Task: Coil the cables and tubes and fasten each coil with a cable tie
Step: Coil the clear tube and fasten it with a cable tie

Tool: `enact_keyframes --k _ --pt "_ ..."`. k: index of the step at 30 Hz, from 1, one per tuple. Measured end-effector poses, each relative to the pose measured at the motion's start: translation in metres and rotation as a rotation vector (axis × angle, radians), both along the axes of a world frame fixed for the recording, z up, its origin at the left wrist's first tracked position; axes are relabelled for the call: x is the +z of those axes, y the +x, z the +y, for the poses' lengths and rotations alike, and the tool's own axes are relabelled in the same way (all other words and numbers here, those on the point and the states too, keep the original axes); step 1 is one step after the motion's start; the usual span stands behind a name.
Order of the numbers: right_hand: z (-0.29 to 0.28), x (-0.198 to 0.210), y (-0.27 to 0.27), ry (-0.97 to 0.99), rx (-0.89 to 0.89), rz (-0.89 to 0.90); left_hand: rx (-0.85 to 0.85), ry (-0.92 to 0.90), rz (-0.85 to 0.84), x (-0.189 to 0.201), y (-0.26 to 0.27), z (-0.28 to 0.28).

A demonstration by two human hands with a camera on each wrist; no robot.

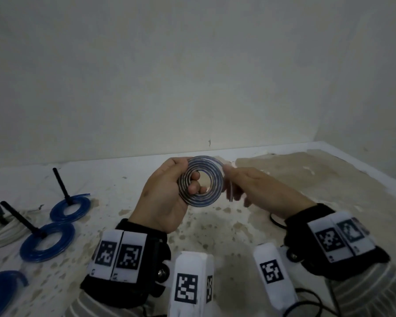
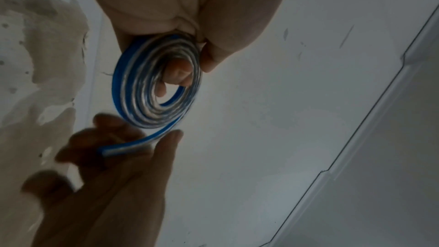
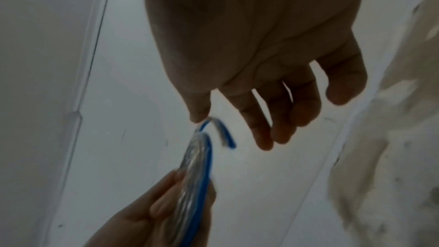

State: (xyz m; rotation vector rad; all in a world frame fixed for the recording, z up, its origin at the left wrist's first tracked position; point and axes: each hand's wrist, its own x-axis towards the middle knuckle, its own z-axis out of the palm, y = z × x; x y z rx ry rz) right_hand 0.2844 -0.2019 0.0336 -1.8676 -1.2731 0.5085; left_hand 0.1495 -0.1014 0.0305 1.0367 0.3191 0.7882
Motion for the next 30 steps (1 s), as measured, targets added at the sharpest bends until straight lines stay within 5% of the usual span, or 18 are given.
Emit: enact_keyframes --k 7,18,22,27,30 --pt "-0.052 -0.029 0.054 -0.614 -0.168 -0.427 -0.033 0.035 0.048 -0.003 0.0 -0.004" --pt "-0.047 -0.045 0.062 -0.743 -0.12 -0.599 -0.056 0.092 0.095 -0.003 -0.006 -0.008" --pt "-0.048 -0.022 0.041 -0.305 -0.132 -0.511 -0.02 0.15 0.147 -0.004 -0.006 -0.007" --pt "-0.049 0.031 -0.014 0.548 -0.006 0.147 0.015 0.189 0.206 -0.005 -0.007 -0.007" --pt "-0.034 0.035 -0.032 0.61 0.05 0.04 0.013 0.183 0.198 -0.002 -0.009 -0.005"
